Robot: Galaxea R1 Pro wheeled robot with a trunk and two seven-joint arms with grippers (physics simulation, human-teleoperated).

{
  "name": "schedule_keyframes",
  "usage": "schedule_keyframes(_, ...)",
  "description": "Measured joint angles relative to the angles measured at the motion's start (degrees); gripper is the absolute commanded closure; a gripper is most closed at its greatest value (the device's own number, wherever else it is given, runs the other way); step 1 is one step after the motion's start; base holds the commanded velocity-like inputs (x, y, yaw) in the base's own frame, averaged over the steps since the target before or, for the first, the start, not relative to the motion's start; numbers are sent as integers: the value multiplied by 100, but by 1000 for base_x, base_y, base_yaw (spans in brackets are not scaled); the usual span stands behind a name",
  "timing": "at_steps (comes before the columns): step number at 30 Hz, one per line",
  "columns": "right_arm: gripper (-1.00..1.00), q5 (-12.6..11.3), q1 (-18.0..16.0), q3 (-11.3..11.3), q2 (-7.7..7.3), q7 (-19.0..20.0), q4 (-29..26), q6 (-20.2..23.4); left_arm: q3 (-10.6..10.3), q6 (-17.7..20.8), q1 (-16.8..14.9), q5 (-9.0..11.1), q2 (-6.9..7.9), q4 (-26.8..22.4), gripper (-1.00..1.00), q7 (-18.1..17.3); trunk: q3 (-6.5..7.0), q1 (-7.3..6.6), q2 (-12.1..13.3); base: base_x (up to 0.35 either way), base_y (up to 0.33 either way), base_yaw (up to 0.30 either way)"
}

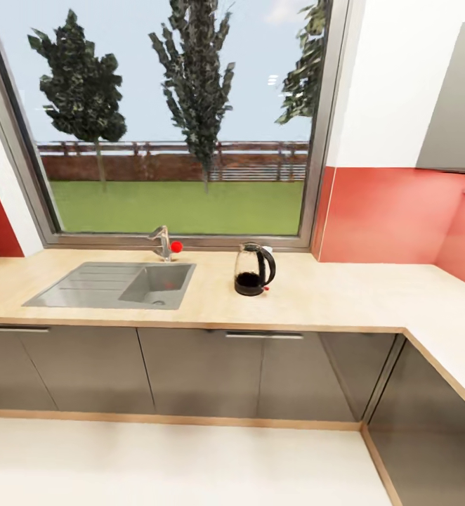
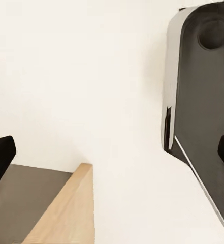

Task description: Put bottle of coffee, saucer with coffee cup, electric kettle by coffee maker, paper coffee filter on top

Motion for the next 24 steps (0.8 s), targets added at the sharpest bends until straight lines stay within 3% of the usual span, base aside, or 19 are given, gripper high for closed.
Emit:
schedule_keyframes(2, -100, 2, 1, 4, -5, 0, 4, 0, 3, -6, -102, -197, 9, -48, -100, 17, 0, 0, 0, 0, 0, 56)
schedule_keyframes(5, -100, -2, 0, 8, -9, 0, 2, -4, 15, 16, -171, -309, 12, -44, -100, 40, 0, 0, 0, 0, 0, 14)
schedule_keyframes(13, -100, 40, 3, 46, -26, 29, -7, 1, 78, -26, -180, -274, -52, -5, -100, 52, -1, 0, 0, 0, 0, 1)
schedule_keyframes(19, -100, 33, 2, 31, -103, 12, -54, -9, 146, -23, -176, -257, -20, 79, -100, 52, 0, 0, 0, 0, 0, 0)
schedule_keyframes(21, -100, 32, 3, 27, -173, 8, -295, -13, 173, -25, -176, -255, -24, 118, -100, 49, 0, 0, -1, 0, 0, 0)
schedule_keyframes(24, -100, 37, -5, 28, -311, -1, -1162, -45, 193, -22, -174, -261, -6, 161, -100, 49, 0, 0, 0, 0, 0, 0)
